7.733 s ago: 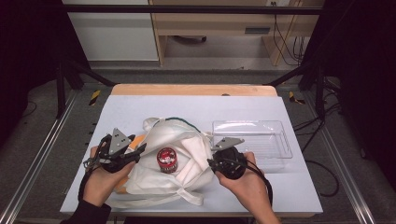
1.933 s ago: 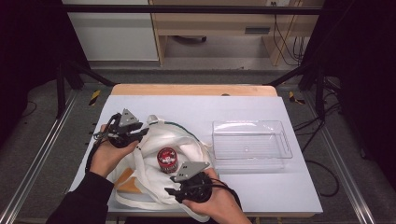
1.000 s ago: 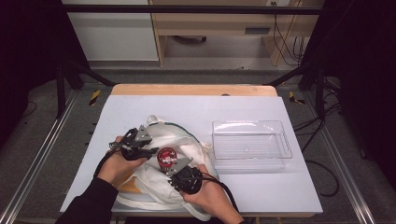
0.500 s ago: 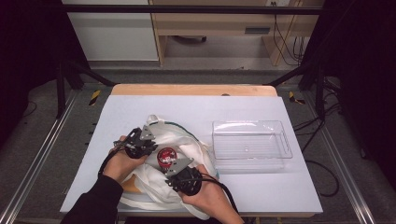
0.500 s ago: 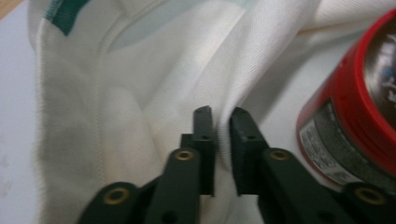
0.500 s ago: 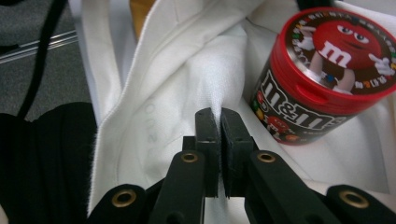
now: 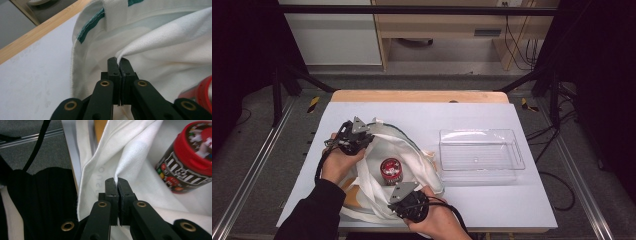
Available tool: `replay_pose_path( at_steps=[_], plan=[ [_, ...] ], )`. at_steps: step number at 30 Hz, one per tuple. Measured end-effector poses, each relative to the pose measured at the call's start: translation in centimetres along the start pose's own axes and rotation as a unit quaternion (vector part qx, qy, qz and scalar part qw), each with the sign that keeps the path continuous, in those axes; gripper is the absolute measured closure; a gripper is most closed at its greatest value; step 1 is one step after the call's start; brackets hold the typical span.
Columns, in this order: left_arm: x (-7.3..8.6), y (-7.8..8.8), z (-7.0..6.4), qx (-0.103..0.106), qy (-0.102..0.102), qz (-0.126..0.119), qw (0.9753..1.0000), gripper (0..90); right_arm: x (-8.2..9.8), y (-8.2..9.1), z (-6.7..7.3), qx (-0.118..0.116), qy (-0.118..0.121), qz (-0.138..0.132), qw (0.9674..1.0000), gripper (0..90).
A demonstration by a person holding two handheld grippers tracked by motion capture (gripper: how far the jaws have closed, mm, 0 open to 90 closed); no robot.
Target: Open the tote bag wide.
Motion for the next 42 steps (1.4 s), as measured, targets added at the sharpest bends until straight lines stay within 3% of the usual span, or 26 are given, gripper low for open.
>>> replay_pose_path(
  at_steps=[4, 11, 14, 20, 25, 29, 34, 37, 42],
  plan=[
    [0.8, -1.3, -0.1, -0.002, 0.006, 0.011, 0.9999, 89.8, 1.1, -0.9, 0.3, -0.004, -0.001, 0.015, 0.9999, 89.1],
    [1.9, -2.7, -0.3, 0.005, 0.017, 0.018, 0.9997, 89.3, 1.5, -1.3, 0.1, -0.011, -0.010, 0.013, 0.9998, 88.8],
    [1.7, -1.8, -0.5, 0.005, 0.011, 0.007, 0.9999, 87.0, 1.3, -1.0, -0.1, -0.015, -0.017, 0.004, 0.9997, 86.9],
    [1.5, 0.8, -1.3, 0.005, 0.004, -0.021, 0.9998, 74.9, 0.6, 0.1, -0.3, -0.014, -0.021, -0.013, 0.9996, 72.7],
    [1.6, 2.9, -1.7, -0.005, -0.004, -0.037, 0.9993, 68.7, 0.1, 1.7, -0.8, -0.001, -0.025, -0.026, 0.9994, 65.9],
    [2.1, 4.4, -1.6, -0.011, 0.007, -0.048, 0.9988, 65.7, -0.1, 3.0, -1.4, 0.012, -0.029, -0.033, 0.9990, 62.2],
    [3.0, 6.2, -2.1, -0.016, 0.015, -0.060, 0.9980, 61.2, -1.0, 4.9, -3.2, 0.040, -0.029, -0.042, 0.9979, 55.1],
    [4.3, 8.1, -2.9, -0.027, 0.025, -0.073, 0.9967, 56.1, -2.1, 5.9, -5.3, 0.067, -0.037, -0.048, 0.9959, 52.3],
    [5.8, 9.0, -4.4, -0.025, 0.035, -0.076, 0.9962, 50.7, -3.8, 6.4, -9.1, 0.106, -0.048, -0.056, 0.9917, 45.6]
  ],
)
Point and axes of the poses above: each handheld gripper's, and its own axes: y roughly backward along the jaws, x roughly out of its underside, z roughly to its left, the point moved 9 cm from there along -y, roughly forward along the jaws, and after that the axes turned 2 degrees about z, right-handed, at the moved point
